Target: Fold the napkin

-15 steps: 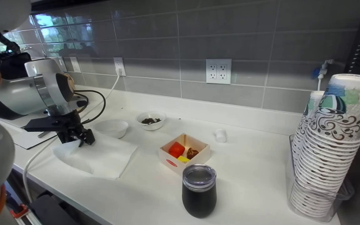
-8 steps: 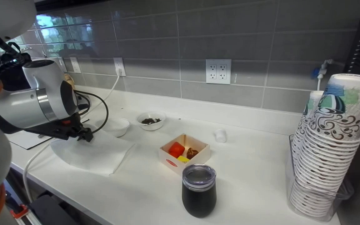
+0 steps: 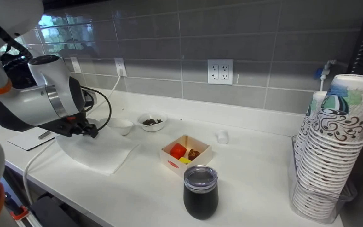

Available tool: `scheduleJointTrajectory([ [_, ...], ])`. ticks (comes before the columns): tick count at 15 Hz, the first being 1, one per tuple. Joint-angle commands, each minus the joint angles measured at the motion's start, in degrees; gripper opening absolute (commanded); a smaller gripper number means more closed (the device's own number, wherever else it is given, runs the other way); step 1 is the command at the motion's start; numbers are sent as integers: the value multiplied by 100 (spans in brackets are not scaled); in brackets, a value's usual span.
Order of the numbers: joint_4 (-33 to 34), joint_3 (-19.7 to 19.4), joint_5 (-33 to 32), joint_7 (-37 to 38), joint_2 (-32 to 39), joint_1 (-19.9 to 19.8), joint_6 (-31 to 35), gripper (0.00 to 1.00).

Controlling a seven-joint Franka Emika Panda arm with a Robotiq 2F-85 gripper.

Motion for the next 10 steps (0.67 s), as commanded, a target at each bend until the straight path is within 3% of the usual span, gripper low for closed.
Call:
scheduleJointTrajectory([
  [1, -34, 191, -860, 557, -52, -593, 111, 0],
  [10, -48, 13, -3799, 1643, -169, -2154, 438, 0],
])
